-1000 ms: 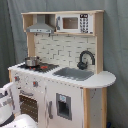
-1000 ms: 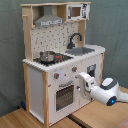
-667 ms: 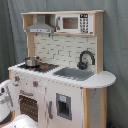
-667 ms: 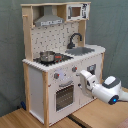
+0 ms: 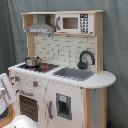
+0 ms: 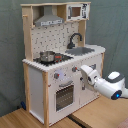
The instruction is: Play with the kitchen
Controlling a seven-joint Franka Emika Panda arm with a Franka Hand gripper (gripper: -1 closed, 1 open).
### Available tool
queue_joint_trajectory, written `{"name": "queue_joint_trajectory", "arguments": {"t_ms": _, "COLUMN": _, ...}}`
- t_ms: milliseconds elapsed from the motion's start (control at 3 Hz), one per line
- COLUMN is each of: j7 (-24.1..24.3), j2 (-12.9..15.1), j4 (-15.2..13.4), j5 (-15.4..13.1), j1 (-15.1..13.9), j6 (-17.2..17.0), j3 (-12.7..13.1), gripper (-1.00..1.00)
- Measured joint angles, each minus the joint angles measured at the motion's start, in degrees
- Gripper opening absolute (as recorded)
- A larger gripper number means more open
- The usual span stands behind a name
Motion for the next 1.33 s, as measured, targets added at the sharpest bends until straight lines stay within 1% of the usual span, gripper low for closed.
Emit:
{"name": "queue_joint_trajectory", "arguments": {"t_ms": 667, "j7": -13.5, "j2": 0.6, "j4": 0.0, "j5": 0.0, "j1": 0.6, "j6": 0.4, "j3": -4.4, "gripper": 1.00}}
{"name": "queue_joint_trajectory", "arguments": {"t_ms": 1333, "j7": -26.2, "j2": 1.1, "j4": 0.0, "j5": 0.0, "j1": 0.6, "j6": 1.0, "j3": -7.9, "gripper": 1.00}}
